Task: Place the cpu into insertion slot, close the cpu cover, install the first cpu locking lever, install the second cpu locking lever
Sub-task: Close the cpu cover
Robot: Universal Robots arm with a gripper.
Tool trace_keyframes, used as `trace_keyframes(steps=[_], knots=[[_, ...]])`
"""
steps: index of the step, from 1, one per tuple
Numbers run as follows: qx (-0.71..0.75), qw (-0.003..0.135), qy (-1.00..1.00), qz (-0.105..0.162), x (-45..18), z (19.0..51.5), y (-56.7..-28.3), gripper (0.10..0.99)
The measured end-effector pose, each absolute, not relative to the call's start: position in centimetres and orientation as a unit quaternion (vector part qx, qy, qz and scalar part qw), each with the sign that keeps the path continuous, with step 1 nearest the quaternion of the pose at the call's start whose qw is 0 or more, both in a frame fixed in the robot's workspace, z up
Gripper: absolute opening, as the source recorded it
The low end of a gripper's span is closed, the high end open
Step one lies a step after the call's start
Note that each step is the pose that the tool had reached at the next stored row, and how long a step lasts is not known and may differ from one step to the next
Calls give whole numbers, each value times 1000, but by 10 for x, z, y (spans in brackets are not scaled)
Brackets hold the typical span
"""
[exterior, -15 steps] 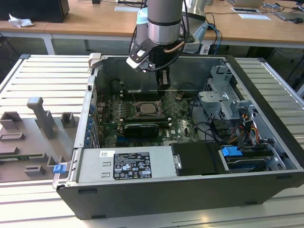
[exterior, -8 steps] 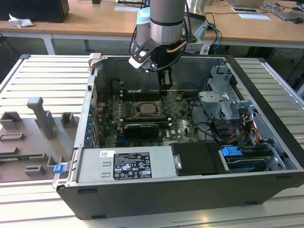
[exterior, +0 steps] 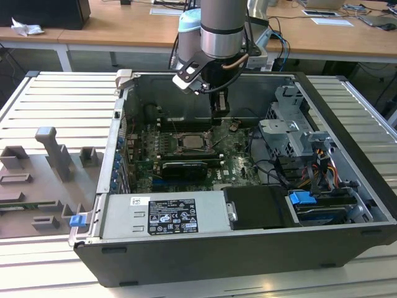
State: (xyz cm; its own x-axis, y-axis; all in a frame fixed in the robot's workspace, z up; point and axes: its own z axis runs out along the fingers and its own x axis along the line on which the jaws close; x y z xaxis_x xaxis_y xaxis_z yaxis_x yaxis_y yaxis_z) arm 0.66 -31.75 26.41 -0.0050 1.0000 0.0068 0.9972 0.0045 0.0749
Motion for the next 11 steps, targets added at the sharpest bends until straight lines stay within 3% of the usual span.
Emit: trace_keyframes(steps=[11], knots=[[705,24,708,29,20,269,-317,106]])
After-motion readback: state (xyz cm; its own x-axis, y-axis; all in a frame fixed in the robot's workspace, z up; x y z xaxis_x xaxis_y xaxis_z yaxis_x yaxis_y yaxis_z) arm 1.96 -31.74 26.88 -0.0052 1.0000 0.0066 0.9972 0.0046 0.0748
